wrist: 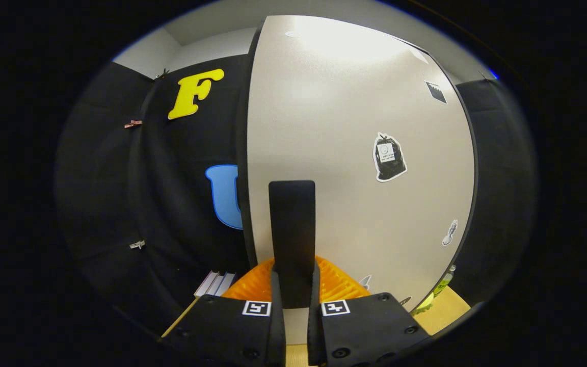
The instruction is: Open the shoe cabinet door, grab the shoes and put them into the shoe cabinet, then close the shoe cabinet door.
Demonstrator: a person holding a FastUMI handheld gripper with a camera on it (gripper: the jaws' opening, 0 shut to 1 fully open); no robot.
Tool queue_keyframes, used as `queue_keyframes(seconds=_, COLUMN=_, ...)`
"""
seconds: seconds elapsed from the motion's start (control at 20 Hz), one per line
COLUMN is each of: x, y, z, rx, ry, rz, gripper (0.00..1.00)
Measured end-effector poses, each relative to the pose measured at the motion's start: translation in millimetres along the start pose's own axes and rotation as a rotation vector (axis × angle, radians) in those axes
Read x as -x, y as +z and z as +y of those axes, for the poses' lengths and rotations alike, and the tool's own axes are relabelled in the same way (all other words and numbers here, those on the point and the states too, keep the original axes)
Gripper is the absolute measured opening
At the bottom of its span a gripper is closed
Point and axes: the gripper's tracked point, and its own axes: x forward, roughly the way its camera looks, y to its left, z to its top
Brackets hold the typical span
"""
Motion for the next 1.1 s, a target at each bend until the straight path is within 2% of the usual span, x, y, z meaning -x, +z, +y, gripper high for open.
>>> queue_keyframes(seconds=0.4, x=68, y=1, z=-19, rx=0.015, ry=0.082, rz=0.013, gripper=0.21)
queue_keyframes(seconds=0.8, x=163, y=-5, z=-91, rx=0.029, ry=0.167, rz=0.037, gripper=0.20)
queue_keyframes(seconds=1.1, x=215, y=-5, z=-157, rx=0.046, ry=0.173, rz=0.046, gripper=0.20)
